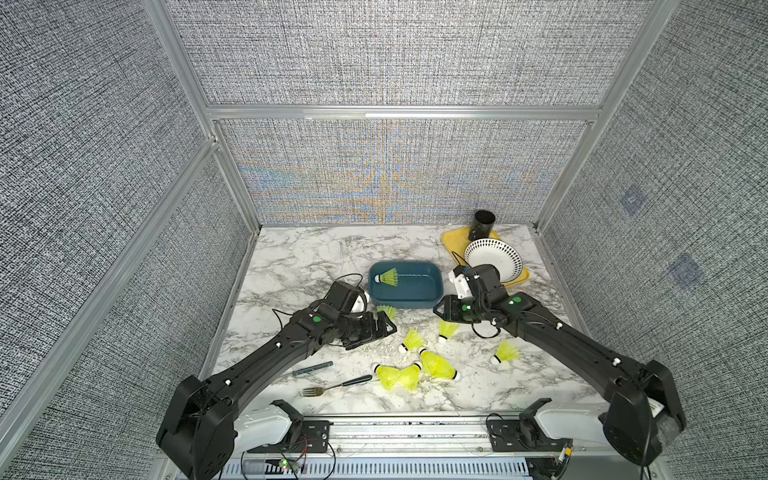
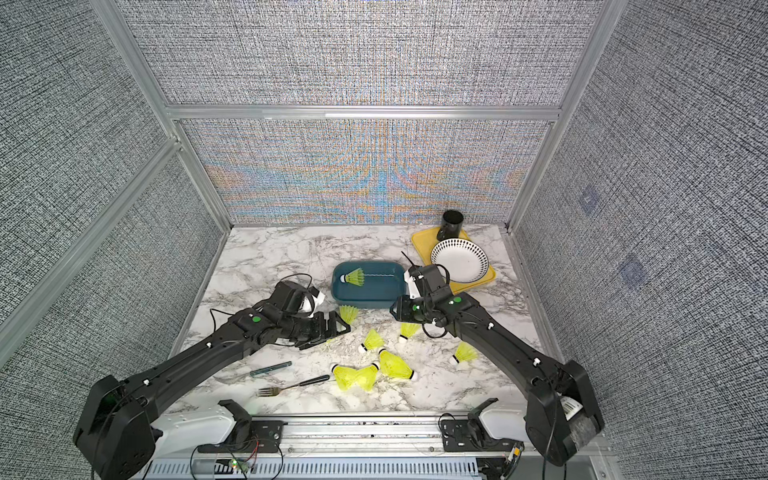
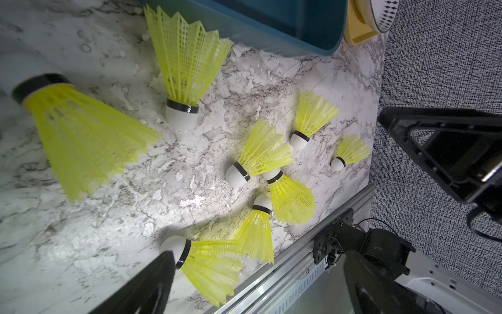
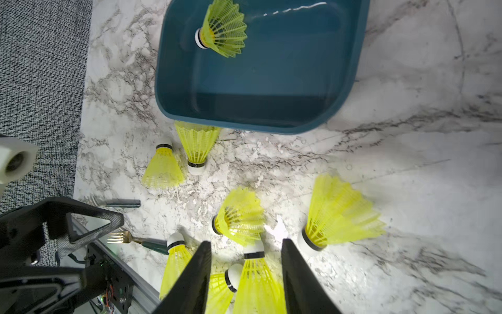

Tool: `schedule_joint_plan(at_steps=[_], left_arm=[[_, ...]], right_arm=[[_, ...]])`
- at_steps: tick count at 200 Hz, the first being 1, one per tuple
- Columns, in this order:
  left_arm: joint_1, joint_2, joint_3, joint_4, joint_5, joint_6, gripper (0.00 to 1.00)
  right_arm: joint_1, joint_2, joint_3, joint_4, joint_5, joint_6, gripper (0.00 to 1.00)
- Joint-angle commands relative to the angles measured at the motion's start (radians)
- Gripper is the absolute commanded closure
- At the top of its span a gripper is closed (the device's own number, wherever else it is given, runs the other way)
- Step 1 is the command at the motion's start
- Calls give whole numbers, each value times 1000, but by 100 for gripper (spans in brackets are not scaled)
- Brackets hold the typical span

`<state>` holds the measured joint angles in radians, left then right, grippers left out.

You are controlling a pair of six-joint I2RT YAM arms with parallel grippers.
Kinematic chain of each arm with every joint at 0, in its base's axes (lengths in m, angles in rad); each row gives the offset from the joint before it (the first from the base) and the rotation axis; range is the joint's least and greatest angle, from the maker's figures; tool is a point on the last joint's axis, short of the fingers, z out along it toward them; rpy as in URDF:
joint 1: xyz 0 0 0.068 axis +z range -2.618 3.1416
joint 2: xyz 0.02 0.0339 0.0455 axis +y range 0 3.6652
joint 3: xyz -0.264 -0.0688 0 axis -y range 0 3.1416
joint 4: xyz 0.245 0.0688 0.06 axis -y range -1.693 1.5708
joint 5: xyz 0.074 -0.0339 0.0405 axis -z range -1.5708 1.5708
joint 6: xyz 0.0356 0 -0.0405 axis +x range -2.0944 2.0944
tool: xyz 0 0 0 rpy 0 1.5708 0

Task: Put the shuttlecocks into the storage box
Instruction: Pick up the shuttlecock at the center of the board.

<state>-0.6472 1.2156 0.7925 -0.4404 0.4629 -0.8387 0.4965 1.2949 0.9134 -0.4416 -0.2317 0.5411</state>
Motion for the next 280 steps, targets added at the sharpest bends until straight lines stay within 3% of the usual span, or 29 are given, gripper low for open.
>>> schedule_joint_plan(at_steps=[1, 53, 124, 280], left_arm=[[-21, -7, -4, 30, -20, -3, 0], [-66, -20, -24, 48, -46, -25, 0], [-133, 23, -12, 87, -69, -26, 0], [-157, 62, 17, 114, -86, -46, 0]], right_arm=[[-52, 31, 5, -45, 17, -44, 56], [-167, 173, 69, -69, -72, -209, 56], [-159, 348, 149, -93, -150, -317, 56], [-156, 200, -64, -73, -200, -274, 66]])
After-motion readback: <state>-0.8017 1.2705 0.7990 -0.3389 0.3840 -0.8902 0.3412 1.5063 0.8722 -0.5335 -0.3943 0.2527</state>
